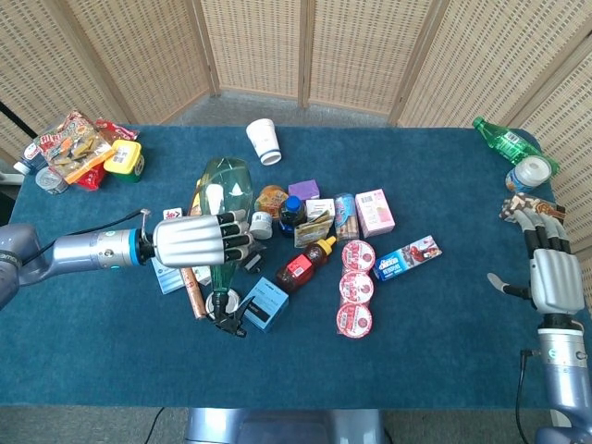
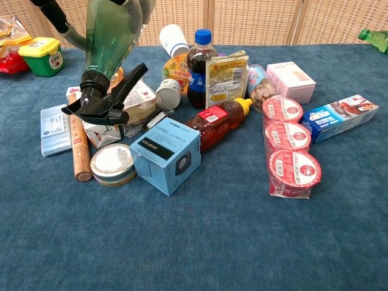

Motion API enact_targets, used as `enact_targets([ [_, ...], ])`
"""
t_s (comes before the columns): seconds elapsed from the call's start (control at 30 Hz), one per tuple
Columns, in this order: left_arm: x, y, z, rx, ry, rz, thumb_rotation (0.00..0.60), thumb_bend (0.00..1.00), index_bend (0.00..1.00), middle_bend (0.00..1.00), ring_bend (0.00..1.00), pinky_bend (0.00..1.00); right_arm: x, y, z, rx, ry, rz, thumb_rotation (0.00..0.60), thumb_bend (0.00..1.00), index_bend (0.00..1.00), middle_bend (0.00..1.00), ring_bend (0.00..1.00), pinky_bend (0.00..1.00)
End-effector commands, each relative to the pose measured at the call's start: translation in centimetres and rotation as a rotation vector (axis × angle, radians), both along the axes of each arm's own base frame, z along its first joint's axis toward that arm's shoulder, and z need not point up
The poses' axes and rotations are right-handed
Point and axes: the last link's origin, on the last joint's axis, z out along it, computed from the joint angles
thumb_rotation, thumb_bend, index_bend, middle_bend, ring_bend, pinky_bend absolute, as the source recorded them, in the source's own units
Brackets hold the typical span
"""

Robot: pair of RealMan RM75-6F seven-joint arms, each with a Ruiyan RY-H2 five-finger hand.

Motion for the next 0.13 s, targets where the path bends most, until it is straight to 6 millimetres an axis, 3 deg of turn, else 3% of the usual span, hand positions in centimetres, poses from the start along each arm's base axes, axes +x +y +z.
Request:
enact_targets([
  [0.03,0.04,-0.18,0.04,0.004,-0.004,-0.002,0.600,0.10,0.57,0.40,0.37,0.58,0.01,0.03,-0.01,0.000,0.000,0.000,0.600,0.05,0.08,0.00,0.00,0.00],
  [0.13,0.21,-0.21,0.03,0.006,-0.005,-0.005,0.600,0.10,0.57,0.40,0.37,0.58,0.01,0.04,-0.01,0.000,-0.003,0.000,0.600,0.05,0.08,0.00,0.00,0.00],
])
